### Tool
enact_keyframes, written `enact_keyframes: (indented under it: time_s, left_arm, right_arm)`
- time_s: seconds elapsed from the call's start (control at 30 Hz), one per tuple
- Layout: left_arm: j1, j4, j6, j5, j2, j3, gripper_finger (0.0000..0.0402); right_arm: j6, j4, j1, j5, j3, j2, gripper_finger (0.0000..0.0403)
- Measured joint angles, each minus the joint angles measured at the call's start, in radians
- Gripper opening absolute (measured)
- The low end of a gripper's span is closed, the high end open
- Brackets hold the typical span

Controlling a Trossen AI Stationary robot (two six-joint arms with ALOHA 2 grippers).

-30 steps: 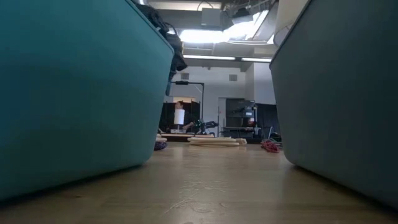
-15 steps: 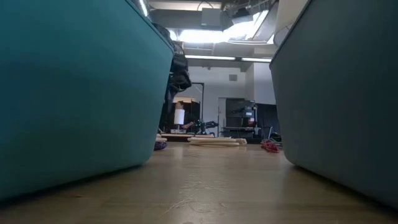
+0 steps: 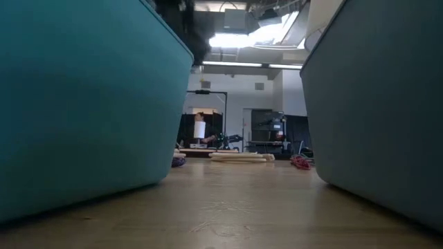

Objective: Pick and place USB-C Cables
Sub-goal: Adjust the green bin

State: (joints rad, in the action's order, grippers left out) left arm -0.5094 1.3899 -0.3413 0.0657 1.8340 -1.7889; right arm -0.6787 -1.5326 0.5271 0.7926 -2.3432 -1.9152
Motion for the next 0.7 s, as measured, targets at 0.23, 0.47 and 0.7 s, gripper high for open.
enact_keyframes:
  time_s: [0.23, 0.47, 0.7]
  left_arm:
    - [0.205, 0.036, -0.081, -0.239, -0.29, 0.0, 0.022]
    - [0.463, 0.091, -0.265, -0.388, -0.559, 0.0, 0.0207]
    - [0.785, 0.185, -0.525, -0.716, -0.726, 0.0, 0.0187]
  right_arm:
    - [-0.011, 0.045, -0.056, -0.111, 0.044, 0.0, 0.0113]
    - [0.228, 0.502, -0.168, -0.472, 0.252, 0.0, 0.0112]
    - [0.316, 0.841, -0.268, -0.861, 0.424, -0.001, 0.0101]
